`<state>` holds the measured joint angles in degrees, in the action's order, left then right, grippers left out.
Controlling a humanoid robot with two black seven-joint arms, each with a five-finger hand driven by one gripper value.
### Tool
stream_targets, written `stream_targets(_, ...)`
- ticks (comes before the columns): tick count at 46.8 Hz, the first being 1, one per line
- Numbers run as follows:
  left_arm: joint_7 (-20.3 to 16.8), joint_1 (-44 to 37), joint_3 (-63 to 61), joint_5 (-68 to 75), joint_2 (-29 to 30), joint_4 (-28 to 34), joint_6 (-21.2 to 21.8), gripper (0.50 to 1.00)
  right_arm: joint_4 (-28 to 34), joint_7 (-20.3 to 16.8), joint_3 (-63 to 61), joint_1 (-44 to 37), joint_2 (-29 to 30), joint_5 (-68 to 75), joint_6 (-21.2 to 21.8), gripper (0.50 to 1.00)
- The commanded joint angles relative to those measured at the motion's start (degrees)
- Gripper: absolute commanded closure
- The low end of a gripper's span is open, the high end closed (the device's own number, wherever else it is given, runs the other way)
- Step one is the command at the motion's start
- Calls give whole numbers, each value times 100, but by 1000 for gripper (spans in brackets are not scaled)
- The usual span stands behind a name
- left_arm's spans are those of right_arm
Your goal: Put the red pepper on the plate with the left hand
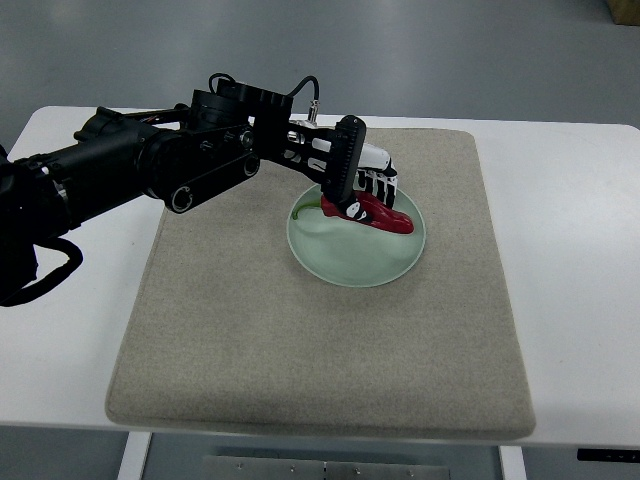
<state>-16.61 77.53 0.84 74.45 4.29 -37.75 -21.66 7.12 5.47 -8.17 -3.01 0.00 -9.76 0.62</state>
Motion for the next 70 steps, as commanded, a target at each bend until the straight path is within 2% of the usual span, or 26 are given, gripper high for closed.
stream_targets(1,0,-1,-5,8,1,-5,-5,802,0,7,0,-7,0,0,0,568)
stream_targets(19,0,-10,13,-27,19,39,-5,778,0,-2,9,-7,0,0,0,568)
stream_targets(38,-35,-10,30,-413,28,1173,4,776,0,7,0,-7,0,0,0,568)
stream_targets(39,-44,-1,30,-431,36,1217,4,769,0,7,0,-7,0,0,0,568)
stream_targets(41,-53,-1,30,-484,36,1270,13,699,0,-2,0,-7,0,0,0,568)
stream_targets(44,-62,-1,30,-598,54,1357,13,658,0,7,0,-7,0,0,0,568)
stream_targets(48,-62,-27,30,-756,72,1498,13,645,0,-2,0,2,0,0,0,568)
stream_targets(50,-62,-36,30,-818,72,1577,13,617,0,-2,0,2,0,0,0,568)
stream_targets(56,-70,-89,13,-897,72,1867,30,615,0,-2,0,2,0,0,0,568)
stream_targets(59,-79,-203,13,-941,72,1964,197,600,0,-2,0,2,0,0,0,568)
stream_targets(61,-79,-264,13,-994,72,1982,399,534,0,-2,0,2,0,0,0,568)
stream_targets(63,-79,-308,13,-1072,72,1982,618,510,0,-2,0,-7,0,0,0,568)
stream_targets(67,-79,-335,39,-1283,80,1999,918,508,0,-2,0,2,0,0,0,568)
stream_targets(70,-79,-335,39,-1512,72,2157,953,508,0,7,0,2,0,0,0,568)
